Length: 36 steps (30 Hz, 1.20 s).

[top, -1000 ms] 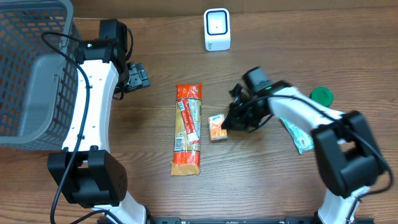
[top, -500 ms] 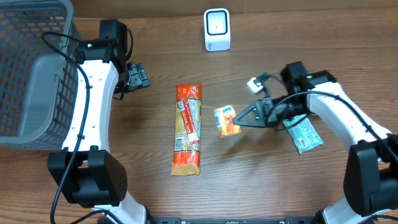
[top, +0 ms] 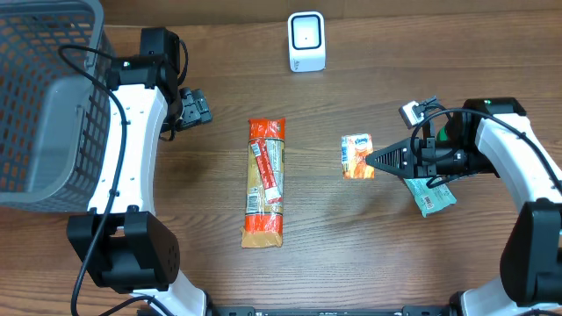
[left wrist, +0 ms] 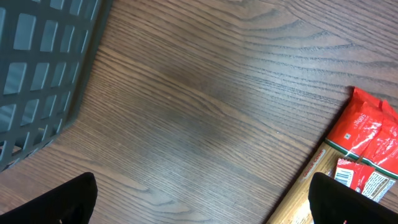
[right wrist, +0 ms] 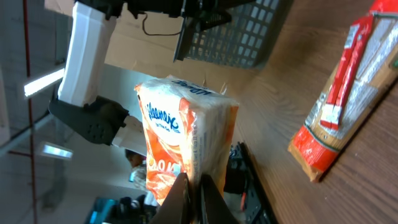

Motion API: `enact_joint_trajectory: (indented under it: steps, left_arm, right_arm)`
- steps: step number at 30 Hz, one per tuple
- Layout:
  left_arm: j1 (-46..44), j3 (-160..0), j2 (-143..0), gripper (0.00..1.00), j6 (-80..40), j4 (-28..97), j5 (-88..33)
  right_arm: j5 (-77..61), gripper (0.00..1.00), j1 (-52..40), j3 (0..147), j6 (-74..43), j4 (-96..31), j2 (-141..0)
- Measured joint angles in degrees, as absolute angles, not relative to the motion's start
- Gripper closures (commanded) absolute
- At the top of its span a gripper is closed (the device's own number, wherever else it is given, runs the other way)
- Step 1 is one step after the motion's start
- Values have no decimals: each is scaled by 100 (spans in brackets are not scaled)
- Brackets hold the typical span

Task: Scan the item barcode
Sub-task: 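Lift the tissue pack and carry it right toward the scanner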

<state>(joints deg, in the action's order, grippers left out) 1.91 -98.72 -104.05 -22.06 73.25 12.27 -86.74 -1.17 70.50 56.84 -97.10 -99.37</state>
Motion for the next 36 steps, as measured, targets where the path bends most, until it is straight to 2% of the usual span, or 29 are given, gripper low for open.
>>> enact_joint_trajectory:
  steps: [12,19,22,27,30,36]
  left_arm:
    - [191,-9872,-10405,0,-2206,7325,1227]
    - [191,-9872,-10405,0,-2206,7328,1225]
    - [191,-9872,-10405,0,-2206,7328,1227]
    - [191,-9872,-10405,0,-2206,7328,1227]
    - [191,-9872,-10405,0,-2206,7325,1227]
    - [191,-9872,-10405,0,-2206,7325,1227]
  right_arm:
    - [-8678,96,-115,7048,5885,-9629,-9697]
    - [-8486,96,-115,7037,5728,-8403,-9703]
    - [-8440,96,-117,7037,5240,-7671,-9736]
    - [-7972,96,-115,7024,3621,-5878,-9948]
    - [-6814,96,-150,7006,2211,-5048,-9990]
    - [-4250,96,-517,7006,331,-4860,-9992]
